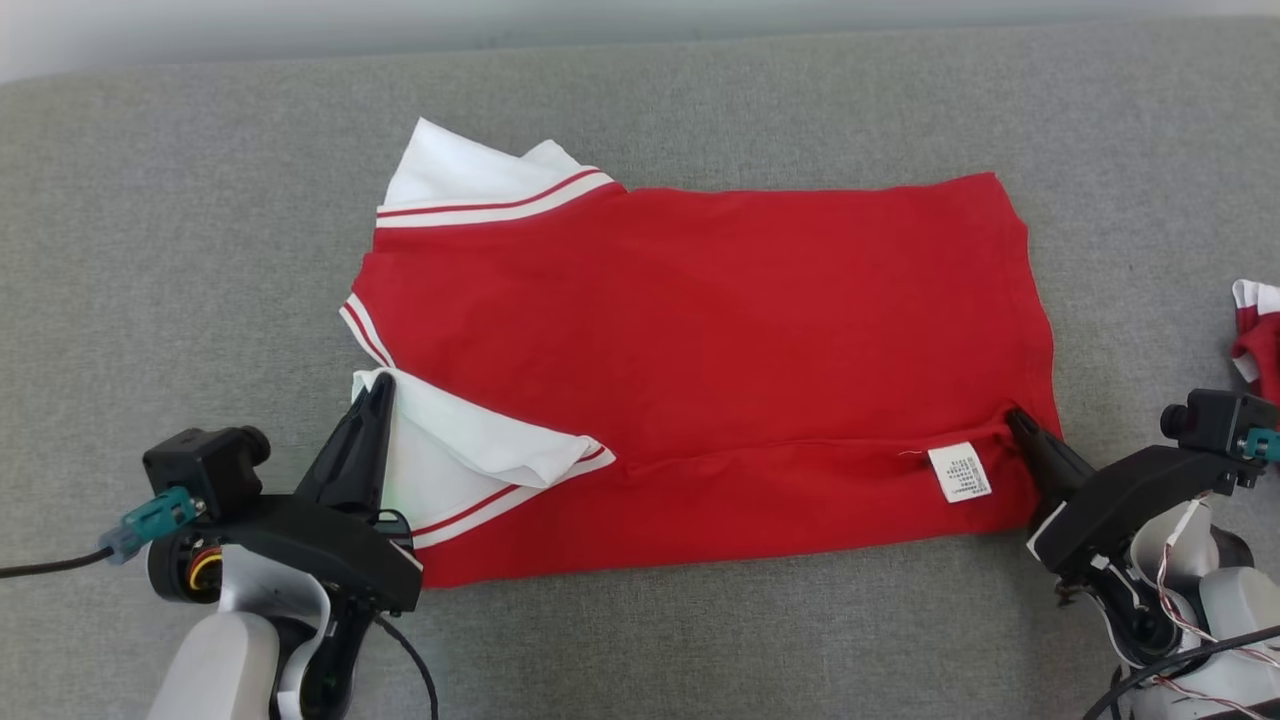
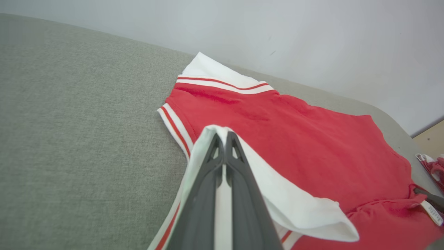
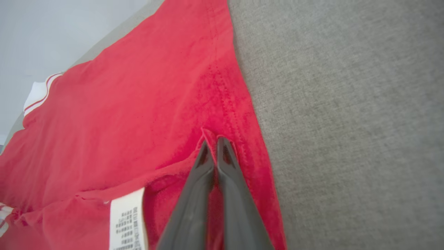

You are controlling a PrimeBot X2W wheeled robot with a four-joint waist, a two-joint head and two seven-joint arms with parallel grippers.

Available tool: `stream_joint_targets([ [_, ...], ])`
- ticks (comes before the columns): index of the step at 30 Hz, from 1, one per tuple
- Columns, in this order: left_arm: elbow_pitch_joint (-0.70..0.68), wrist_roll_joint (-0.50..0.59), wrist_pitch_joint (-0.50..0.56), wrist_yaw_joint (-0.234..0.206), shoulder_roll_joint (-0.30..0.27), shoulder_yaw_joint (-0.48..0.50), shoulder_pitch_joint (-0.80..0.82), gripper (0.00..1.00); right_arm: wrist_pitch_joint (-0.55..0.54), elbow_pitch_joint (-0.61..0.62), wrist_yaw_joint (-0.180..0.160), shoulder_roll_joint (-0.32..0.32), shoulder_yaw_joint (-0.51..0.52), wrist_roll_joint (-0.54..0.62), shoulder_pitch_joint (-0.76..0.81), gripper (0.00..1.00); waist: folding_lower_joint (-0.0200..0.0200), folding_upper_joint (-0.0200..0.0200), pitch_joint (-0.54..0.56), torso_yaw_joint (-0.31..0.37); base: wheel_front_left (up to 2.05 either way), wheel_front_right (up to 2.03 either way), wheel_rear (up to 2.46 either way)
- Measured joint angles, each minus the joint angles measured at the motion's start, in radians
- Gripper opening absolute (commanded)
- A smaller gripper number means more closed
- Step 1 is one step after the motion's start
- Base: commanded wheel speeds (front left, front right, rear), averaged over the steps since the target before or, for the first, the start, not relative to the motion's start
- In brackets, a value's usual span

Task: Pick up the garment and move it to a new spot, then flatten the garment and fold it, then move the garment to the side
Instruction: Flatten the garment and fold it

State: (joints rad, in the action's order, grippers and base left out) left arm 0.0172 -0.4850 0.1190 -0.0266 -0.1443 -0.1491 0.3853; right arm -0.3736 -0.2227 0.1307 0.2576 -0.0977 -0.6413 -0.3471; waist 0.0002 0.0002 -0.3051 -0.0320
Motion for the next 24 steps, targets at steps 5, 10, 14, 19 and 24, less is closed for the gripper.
stream_joint_targets([
  [5, 0.047, 0.011, -0.063, 0.002, 0.007, 0.0, 0.016, 1.0, 0.069, 0.025, 0.0, -0.004, -0.016, -0.042, 0.006, 1.0, 0.0, 0.0, -0.011, 0.007, 0.0, 0.0, 0.0],
  [10, 0.049, 0.084, -0.183, -0.042, 0.008, 0.004, -0.002, 1.0, 0.199, 0.105, 0.0, 0.001, -0.011, -0.032, 0.087, 1.0, -0.0001, 0.0, 0.003, 0.008, 0.0, 0.0, 0.0],
  [14, 0.029, 0.144, -0.26, -0.091, -0.001, 0.006, -0.067, 1.0, 0.304, 0.174, 0.0, -0.001, -0.004, 0.026, 0.169, 1.0, -0.0002, 0.0, 0.026, 0.013, 0.0, 0.0, 0.0],
  [19, -0.016, 0.19, -0.298, -0.135, -0.019, 0.005, -0.17, 1.0, 0.411, 0.247, 0.0, -0.004, -0.015, 0.117, 0.239, 1.0, -0.0003, -0.0001, 0.064, 0.025, 0.0, 0.0, 0.0],
  [24, -0.059, 0.215, -0.318, -0.151, -0.025, -0.003, -0.244, 1.0, 0.477, 0.289, 0.0, 0.001, -0.035, 0.212, 0.285, 1.0, -0.0003, -0.0001, 0.106, 0.031, 0.0, 0.0, 0.0],
])
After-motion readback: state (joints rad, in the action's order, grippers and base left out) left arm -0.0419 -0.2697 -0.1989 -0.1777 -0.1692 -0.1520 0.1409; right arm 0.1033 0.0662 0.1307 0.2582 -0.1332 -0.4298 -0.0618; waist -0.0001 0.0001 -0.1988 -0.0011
